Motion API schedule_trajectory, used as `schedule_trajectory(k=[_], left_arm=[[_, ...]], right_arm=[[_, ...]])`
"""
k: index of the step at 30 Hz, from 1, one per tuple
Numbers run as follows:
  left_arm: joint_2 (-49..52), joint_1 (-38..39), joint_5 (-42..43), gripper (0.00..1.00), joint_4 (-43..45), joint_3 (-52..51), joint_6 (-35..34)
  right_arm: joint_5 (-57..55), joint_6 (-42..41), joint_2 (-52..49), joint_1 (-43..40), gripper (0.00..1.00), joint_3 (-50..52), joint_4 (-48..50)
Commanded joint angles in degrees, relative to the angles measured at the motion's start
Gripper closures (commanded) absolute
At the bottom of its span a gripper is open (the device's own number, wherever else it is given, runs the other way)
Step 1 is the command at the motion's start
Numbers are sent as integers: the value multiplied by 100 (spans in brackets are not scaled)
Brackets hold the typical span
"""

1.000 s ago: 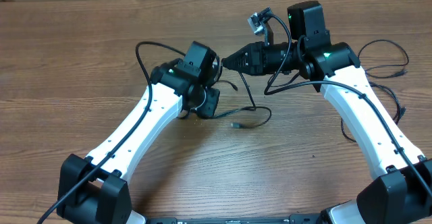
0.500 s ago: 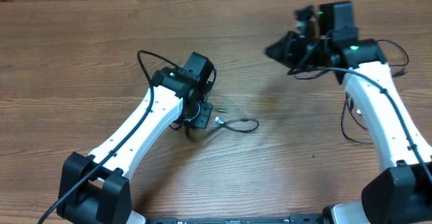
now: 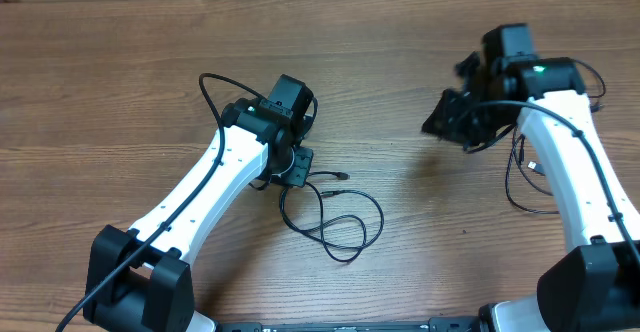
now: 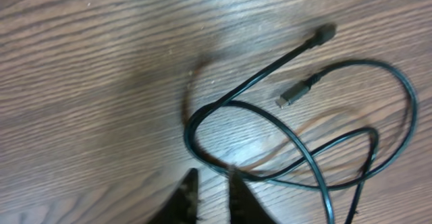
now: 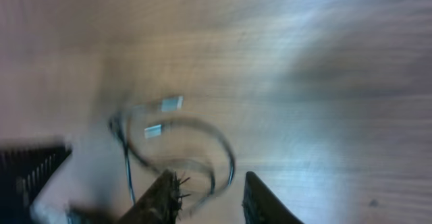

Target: Untangle cables

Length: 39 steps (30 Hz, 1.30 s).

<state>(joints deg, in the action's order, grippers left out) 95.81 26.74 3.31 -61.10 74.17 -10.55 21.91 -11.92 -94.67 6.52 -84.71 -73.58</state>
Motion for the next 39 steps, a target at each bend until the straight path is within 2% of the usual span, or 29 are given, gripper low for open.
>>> schedule_trajectory(k=[1,4,8,12,19,24,27,32,39], left_arm=[[-46,-26,181,69,153,-52,-109],[-46,-26,184,64,330,-52,-109],[-46,-26,-13,64,433,-79,-103],[-46,-26,-313,62,614,-262,0],[-46,-26,-286,55,1285,-636,33],[-44,-26,236,48,1598,-710,619],[-37,-26,269,44,1624,-761,942],[118,-24,319,37,1812,-925,2022],[496,-20,398,37,2332,-922,2264]], right_arm=[[299,457,13,367,63,17,-186],[299,455,13,616,59,17,-219],[55,433,13,811,58,17,-160],[-350,-22,13,782,58,17,-153],[166,2,13,745,51,17,-293],[155,-2,13,778,51,17,-280],[155,-2,13,776,51,17,-282],[155,-2,13,778,51,17,-282],[177,-4,13,778,51,17,-291]])
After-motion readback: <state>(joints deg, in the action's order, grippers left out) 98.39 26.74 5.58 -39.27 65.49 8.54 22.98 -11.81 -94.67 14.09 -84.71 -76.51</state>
